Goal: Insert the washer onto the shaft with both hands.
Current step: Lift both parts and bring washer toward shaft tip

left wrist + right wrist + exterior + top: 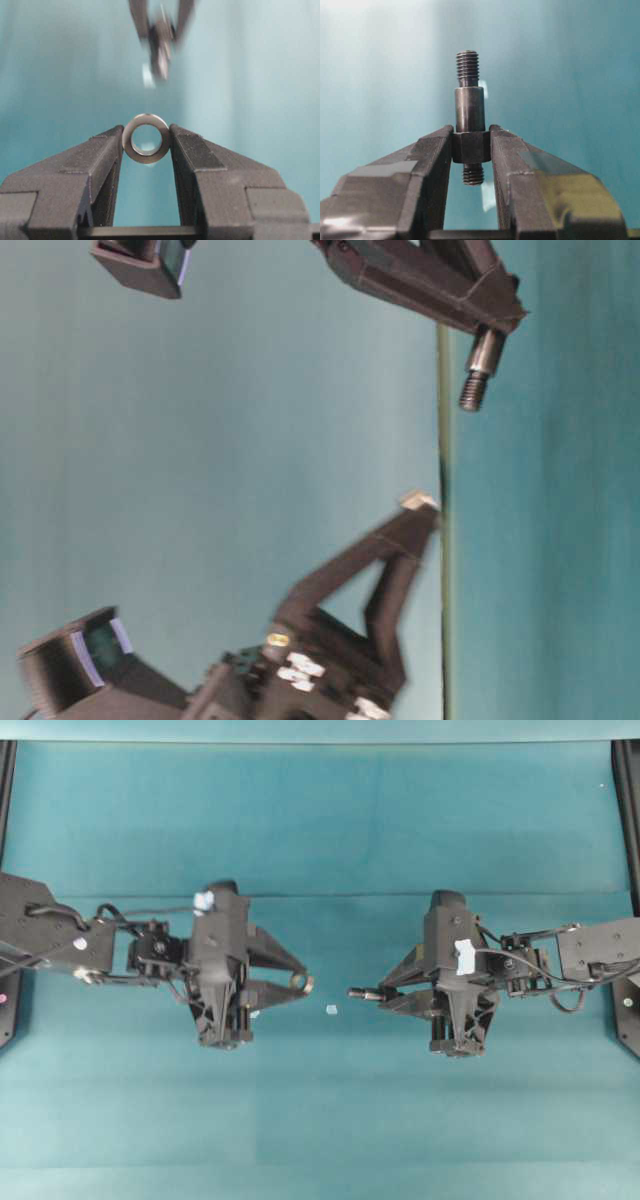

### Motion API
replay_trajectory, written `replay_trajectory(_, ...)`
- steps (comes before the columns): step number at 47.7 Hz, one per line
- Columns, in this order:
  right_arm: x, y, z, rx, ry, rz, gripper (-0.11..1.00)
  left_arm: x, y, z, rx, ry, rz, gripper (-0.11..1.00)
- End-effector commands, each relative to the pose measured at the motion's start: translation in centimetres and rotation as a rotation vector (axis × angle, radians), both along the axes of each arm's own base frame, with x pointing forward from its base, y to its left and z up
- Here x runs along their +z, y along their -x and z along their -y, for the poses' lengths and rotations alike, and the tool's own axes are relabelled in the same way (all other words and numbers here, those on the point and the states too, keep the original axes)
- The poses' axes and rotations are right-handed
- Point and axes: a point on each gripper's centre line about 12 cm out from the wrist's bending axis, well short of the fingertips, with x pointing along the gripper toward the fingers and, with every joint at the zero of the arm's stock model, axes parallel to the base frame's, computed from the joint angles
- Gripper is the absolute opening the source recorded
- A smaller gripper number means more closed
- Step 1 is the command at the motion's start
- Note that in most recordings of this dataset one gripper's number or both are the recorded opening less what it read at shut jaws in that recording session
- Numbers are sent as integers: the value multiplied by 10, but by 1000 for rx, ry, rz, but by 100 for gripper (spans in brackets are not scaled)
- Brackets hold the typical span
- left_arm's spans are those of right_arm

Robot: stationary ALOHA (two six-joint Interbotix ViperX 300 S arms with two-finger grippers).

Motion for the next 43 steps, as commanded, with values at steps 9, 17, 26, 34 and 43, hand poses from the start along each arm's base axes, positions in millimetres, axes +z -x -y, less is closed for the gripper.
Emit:
replay_trajectory(9,14,-6,4,-19,-13,78,0,14,0,-1,2,-2,57,35)
replay_trajectory(17,18,-9,8,-29,-17,127,0,17,-1,-1,2,-1,89,35)
replay_trajectory(26,17,-8,9,-28,-17,136,0,14,2,-1,3,5,138,35)
replay_trajectory(34,15,-7,8,-25,-19,157,0,11,7,-1,15,50,215,35)
replay_trajectory(43,16,-8,8,-23,-25,192,0,8,6,1,18,77,225,35)
